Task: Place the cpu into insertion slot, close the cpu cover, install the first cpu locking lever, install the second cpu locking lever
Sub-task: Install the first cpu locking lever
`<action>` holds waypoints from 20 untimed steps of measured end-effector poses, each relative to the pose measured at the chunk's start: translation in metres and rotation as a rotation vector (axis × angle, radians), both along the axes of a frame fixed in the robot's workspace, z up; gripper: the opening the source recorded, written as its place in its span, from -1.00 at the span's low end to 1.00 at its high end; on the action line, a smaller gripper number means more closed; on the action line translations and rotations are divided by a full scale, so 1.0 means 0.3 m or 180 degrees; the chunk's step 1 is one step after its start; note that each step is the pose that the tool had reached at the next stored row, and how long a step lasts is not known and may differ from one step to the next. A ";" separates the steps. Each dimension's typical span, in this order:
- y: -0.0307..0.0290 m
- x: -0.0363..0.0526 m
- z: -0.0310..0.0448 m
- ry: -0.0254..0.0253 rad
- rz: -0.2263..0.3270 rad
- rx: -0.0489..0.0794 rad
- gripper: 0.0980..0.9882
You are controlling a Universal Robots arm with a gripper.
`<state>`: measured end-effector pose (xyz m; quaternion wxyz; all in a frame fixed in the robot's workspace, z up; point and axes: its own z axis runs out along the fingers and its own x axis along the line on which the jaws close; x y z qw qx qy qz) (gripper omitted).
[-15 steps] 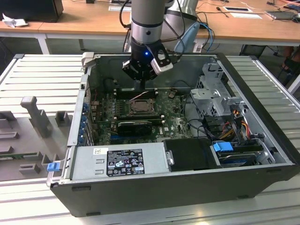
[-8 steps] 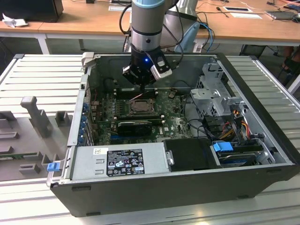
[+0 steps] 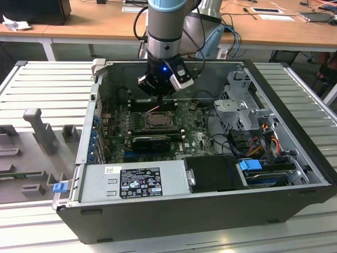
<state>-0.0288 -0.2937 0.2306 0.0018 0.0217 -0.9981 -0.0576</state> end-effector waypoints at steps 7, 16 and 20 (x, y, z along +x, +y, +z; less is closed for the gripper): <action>0.012 0.008 -0.017 0.0000 0.0016 0.0000 -0.98; 0.009 0.028 -0.034 0.0000 0.0028 0.0000 -0.98; 0.008 0.035 -0.042 0.0000 0.0029 0.0000 -0.98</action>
